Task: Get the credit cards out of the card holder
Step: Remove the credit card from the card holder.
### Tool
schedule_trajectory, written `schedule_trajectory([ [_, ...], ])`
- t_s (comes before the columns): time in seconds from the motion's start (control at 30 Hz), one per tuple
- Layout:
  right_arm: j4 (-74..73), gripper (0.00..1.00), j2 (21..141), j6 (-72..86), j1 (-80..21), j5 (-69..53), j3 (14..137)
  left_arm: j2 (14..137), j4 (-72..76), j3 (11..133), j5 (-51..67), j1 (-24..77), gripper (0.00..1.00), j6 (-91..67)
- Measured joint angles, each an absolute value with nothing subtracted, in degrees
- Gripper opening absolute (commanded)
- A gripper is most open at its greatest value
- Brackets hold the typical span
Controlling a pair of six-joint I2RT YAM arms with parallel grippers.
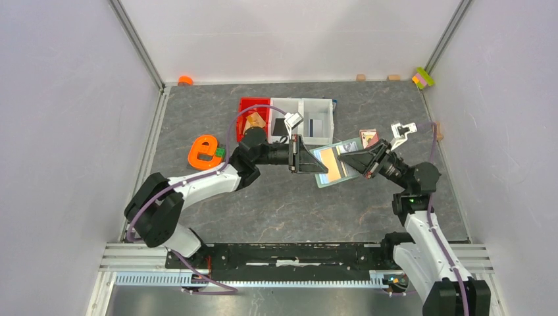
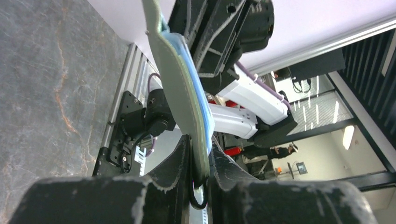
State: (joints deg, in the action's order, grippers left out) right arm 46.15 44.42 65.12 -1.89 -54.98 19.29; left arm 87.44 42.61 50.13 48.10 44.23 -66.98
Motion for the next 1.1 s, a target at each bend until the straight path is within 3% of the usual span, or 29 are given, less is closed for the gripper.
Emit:
schedule_trajectory([
  [0.2,37.7,0.0,43.4,60.0,-3.3,-55.1,23.0,84.5,35.1,51.3,47.6,46.2,0.07,-62.3],
  [0.63,39.0,0.0,41.3,64.5,-3.4,-55.0,20.6,82.0,27.4,51.2,44.0,46.2,0.29,-57.8],
  [0.7,38.9,0.0,40.5,64.9,-3.6,-55.1,19.4,82.0,27.9,51.1,43.5,46.2,0.22,-57.8],
  [0.77,38.5,0.0,39.9,65.1,-3.8,-55.1,18.7,82.0,29.0,50.7,43.2,46.1,0.03,-57.9],
  [1.1,29.6,0.0,39.6,60.6,-4.0,-53.1,18.6,82.0,34.2,45.1,42.5,43.9,0.02,-59.1],
])
